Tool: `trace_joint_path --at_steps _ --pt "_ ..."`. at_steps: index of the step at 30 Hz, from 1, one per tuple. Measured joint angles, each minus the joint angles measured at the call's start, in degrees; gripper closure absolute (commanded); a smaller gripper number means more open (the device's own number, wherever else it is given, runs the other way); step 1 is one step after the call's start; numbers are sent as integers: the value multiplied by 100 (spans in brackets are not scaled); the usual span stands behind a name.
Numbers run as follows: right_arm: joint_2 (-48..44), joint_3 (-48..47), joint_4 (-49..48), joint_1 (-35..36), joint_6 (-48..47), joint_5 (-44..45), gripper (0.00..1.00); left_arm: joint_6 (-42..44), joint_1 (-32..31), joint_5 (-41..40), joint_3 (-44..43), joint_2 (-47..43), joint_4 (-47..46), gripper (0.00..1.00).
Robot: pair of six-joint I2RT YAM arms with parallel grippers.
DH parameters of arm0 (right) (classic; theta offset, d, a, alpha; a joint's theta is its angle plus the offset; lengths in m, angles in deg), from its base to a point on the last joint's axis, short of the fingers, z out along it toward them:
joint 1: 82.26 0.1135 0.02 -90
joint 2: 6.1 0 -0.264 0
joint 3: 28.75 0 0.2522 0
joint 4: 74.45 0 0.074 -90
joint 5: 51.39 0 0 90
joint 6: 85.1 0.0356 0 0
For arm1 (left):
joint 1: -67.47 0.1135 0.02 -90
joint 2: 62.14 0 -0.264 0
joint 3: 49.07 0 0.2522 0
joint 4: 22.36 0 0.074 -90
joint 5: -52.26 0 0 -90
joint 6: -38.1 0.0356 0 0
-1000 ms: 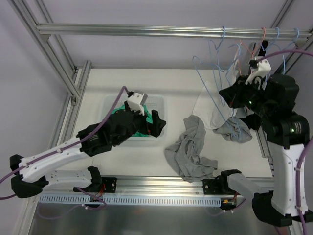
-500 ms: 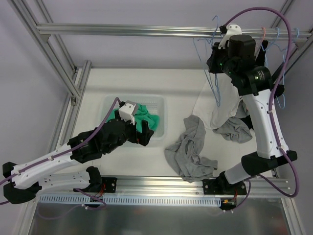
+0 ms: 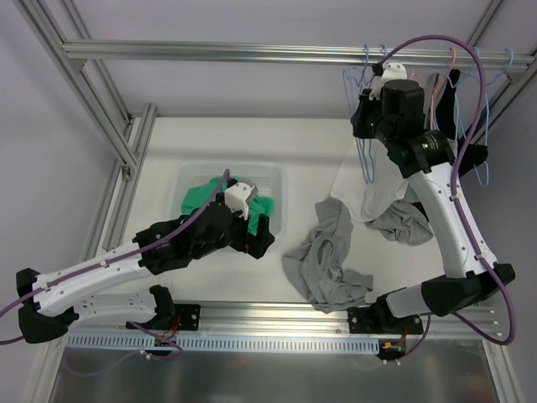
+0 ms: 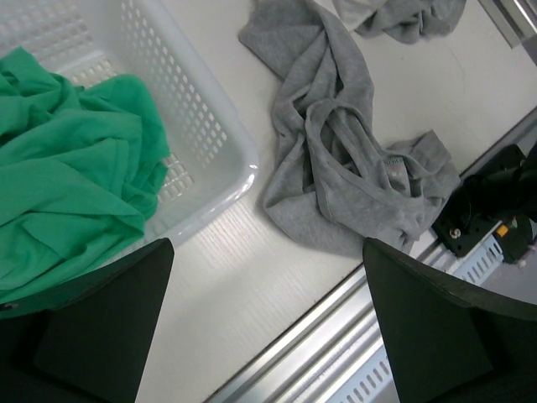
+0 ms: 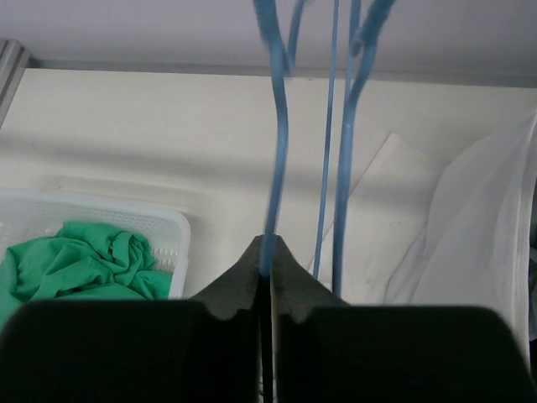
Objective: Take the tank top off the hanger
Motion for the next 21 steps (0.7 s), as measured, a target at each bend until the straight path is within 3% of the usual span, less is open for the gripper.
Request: trace_joint_path --at_steps 1,2,4,5,12,21 --pt "-85 81 -74 -2 15 -24 67 17 0 96 -52 118 -4 1" --pt "-175 140 -55 -2 70 -57 34 39 0 140 -92 219 -9 1" --pt "-389 278 98 -2 87 -138 15 131 -2 306 -186 448 -61 1" --pt "-511 354 133 -2 83 -192 2 179 -2 435 -223 549 -111 1" --pt "-1637 535 636 -2 -11 -778 1 800 -46 1458 -667 1744 -748 1" --pt "-4157 925 1196 -2 -210 -822 1 1572 -317 2310 -1703 4048 -1172 1"
